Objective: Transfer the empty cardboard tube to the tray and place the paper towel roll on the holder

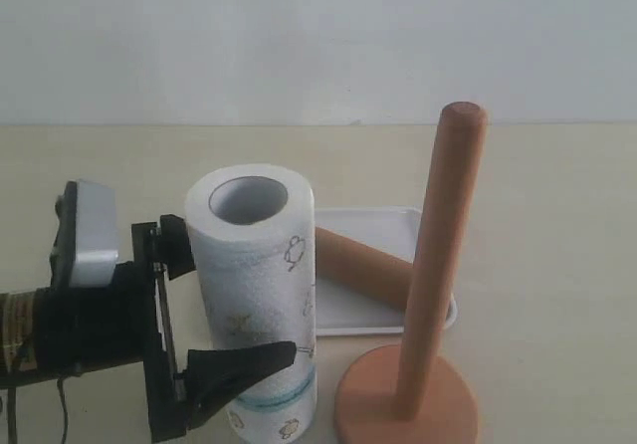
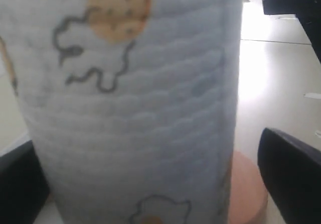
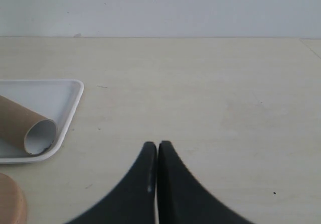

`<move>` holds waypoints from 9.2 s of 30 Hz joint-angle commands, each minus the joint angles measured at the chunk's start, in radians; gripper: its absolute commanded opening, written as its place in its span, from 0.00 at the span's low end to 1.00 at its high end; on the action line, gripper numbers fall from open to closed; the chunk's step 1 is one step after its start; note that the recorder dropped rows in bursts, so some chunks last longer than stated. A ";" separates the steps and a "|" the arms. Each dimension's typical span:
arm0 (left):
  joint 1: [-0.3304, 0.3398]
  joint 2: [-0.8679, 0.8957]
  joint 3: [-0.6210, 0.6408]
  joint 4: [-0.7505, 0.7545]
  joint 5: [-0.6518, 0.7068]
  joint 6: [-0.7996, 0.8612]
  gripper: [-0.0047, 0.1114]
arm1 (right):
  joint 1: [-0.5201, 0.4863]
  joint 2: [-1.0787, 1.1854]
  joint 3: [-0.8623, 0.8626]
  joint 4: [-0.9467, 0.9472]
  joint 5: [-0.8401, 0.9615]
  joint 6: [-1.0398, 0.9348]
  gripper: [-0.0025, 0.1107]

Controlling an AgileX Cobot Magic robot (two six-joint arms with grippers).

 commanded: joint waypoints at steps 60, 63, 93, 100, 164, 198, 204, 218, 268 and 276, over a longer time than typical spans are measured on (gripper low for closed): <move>-0.008 -0.758 -0.230 0.243 0.344 -0.906 0.08 | -0.004 -0.005 -0.001 -0.006 -0.003 0.000 0.02; -0.008 -0.777 -0.296 0.286 0.348 -0.992 0.08 | -0.004 -0.005 -0.001 -0.006 -0.003 0.000 0.02; -0.274 -0.468 -0.828 0.553 0.480 -1.326 0.08 | -0.004 -0.005 -0.001 -0.006 -0.003 0.000 0.02; -0.314 -0.359 -0.964 0.633 0.482 -1.436 0.08 | -0.004 -0.005 -0.001 -0.006 -0.003 0.000 0.02; -0.382 0.166 -0.487 0.045 0.252 -0.542 0.97 | -0.004 -0.005 -0.001 -0.006 -0.003 0.000 0.02; -0.036 0.162 -0.392 0.443 -0.010 -0.537 0.99 | -0.004 -0.005 -0.001 -0.006 -0.003 0.000 0.02; 0.131 0.131 -0.353 0.526 -0.010 -0.651 0.97 | -0.004 -0.005 -0.001 -0.006 -0.003 0.000 0.02; 0.305 0.115 -0.353 0.630 -0.010 -0.754 0.08 | -0.004 -0.005 -0.001 -0.006 -0.003 0.000 0.02; 0.354 -0.836 -0.040 0.345 0.875 -0.882 0.08 | -0.004 -0.005 -0.001 -0.006 -0.003 0.000 0.02; 0.392 -1.348 0.232 0.040 0.949 -0.916 0.08 | -0.004 -0.005 -0.001 -0.006 -0.003 0.000 0.02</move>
